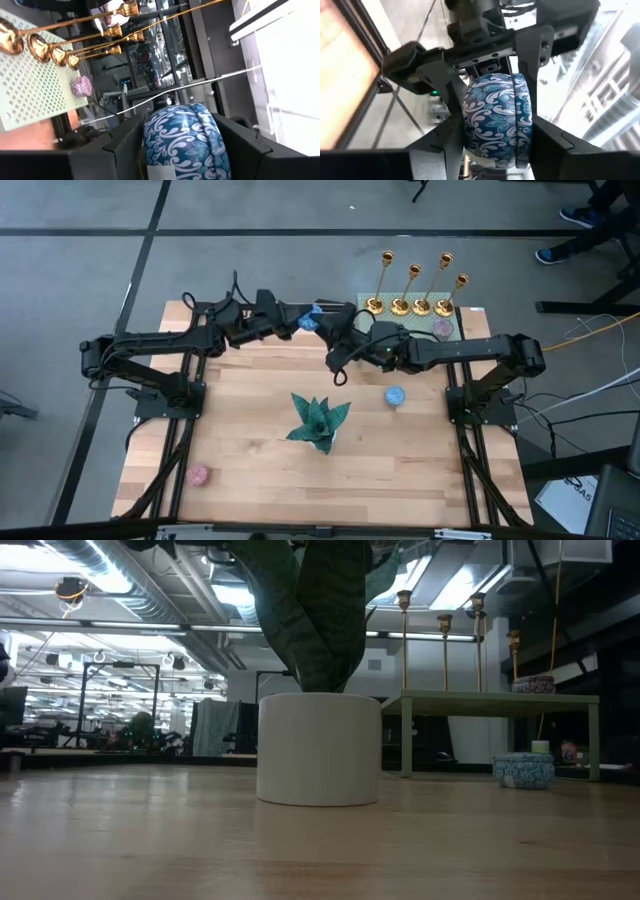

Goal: Stock candles and holders on shelf
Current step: Align the blue scented candle with the other scented candle on the shelf

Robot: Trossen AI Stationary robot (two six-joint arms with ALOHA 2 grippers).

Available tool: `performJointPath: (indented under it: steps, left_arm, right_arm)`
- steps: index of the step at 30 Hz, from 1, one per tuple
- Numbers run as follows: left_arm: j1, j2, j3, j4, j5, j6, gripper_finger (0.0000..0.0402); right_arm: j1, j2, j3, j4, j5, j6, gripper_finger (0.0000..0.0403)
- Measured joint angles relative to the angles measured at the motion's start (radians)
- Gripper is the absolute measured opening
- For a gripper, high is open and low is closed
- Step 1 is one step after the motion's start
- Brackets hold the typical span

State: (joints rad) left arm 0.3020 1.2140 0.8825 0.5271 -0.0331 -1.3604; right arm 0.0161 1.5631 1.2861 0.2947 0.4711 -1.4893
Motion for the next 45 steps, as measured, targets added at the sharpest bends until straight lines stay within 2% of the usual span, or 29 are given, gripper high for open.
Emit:
performJointPath:
  steps: [7, 12, 18, 23, 28, 31, 35, 45]
  left_arm:
    - [0.039, -0.003, 0.001, 0.015, 0.049, 0.145, 0.0244]
    - [0.08, -0.007, 0.0, 0.02, 0.133, 0.261, 0.0247]
    - [0.101, -0.012, 0.0, 0.023, 0.188, 0.364, 0.0242]
    - [0.097, -0.012, 0.0, 0.009, 0.193, 0.459, 0.0241]
    - [0.097, -0.012, 0.0, -0.029, 0.192, 0.5, 0.0241]
    - [0.097, -0.012, 0.0, -0.049, 0.191, 0.52, 0.0241]
    - [0.097, -0.012, 0.0, -0.065, 0.19, 0.537, 0.0241]
    - [0.097, -0.012, 0.0, -0.069, 0.19, 0.563, 0.0241]
  right_arm:
    - [0.058, -0.018, 0.0, 0.006, 0.161, 0.153, 0.0172]
    - [0.113, -0.077, 0.001, -0.066, 0.238, 0.28, 0.0173]
    - [0.163, -0.172, 0.001, -0.34, 0.384, 0.438, 0.0174]
    - [0.182, -0.224, 0.001, -0.71, 0.522, 0.753, 0.0174]
    - [0.18, -0.23, 0.0, -1.077, 0.556, 1.142, 0.0175]
    - [0.171, -0.217, 0.0, -1.236, 0.573, 1.29, 0.0175]
    - [0.151, -0.191, 0.0, -1.305, 0.577, 1.379, 0.0175]
    - [0.085, -0.092, 0.0, -1.311, 0.572, 1.519, 0.0175]
